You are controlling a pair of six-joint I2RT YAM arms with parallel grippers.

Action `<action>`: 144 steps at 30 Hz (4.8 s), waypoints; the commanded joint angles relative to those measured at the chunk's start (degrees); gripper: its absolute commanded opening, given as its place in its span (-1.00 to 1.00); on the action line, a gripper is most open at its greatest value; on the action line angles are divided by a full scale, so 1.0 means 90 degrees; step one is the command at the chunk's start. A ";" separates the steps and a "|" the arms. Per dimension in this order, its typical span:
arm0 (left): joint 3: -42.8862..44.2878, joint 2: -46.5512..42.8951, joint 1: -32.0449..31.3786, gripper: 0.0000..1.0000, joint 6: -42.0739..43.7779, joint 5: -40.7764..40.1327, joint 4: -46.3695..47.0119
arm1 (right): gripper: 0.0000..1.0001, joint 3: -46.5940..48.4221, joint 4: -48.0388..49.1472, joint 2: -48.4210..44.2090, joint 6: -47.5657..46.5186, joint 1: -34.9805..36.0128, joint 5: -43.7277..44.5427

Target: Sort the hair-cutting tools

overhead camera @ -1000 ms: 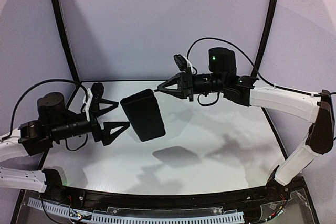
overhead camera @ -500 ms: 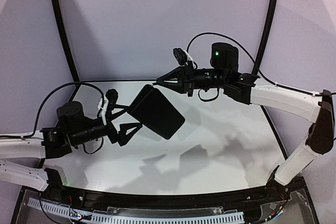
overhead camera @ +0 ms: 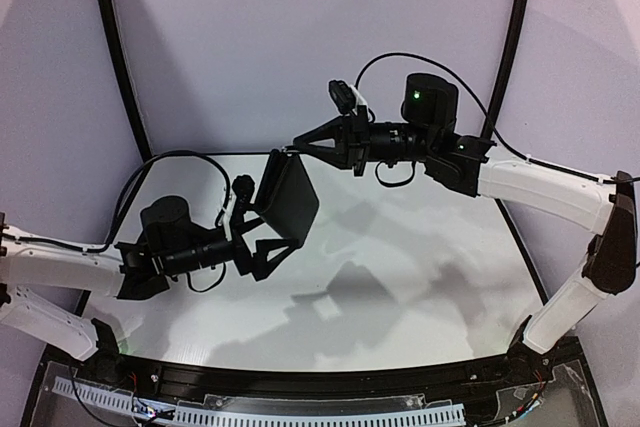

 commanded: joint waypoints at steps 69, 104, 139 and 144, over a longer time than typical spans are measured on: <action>0.1592 -0.0166 -0.0005 -0.98 0.0538 -0.1164 -0.4527 | -1.00 0.0465 -0.1554 -0.0705 -0.2252 0.0337 0.0429; 0.1638 0.0939 0.0014 -0.92 -0.5062 0.1045 -0.3153 | 0.97 -0.1713 -0.3913 -0.4049 -0.2875 -0.0077 0.5469; 0.2575 0.0519 0.0825 0.97 -0.5813 -0.4098 -0.8775 | 0.97 -0.2415 -0.5954 -0.4700 -0.2255 -0.0710 0.7127; 0.2182 -0.0836 0.1926 0.97 -0.5880 -0.4599 -0.9725 | 0.97 -0.2614 -0.6241 -0.4687 -0.2699 -0.1205 0.8016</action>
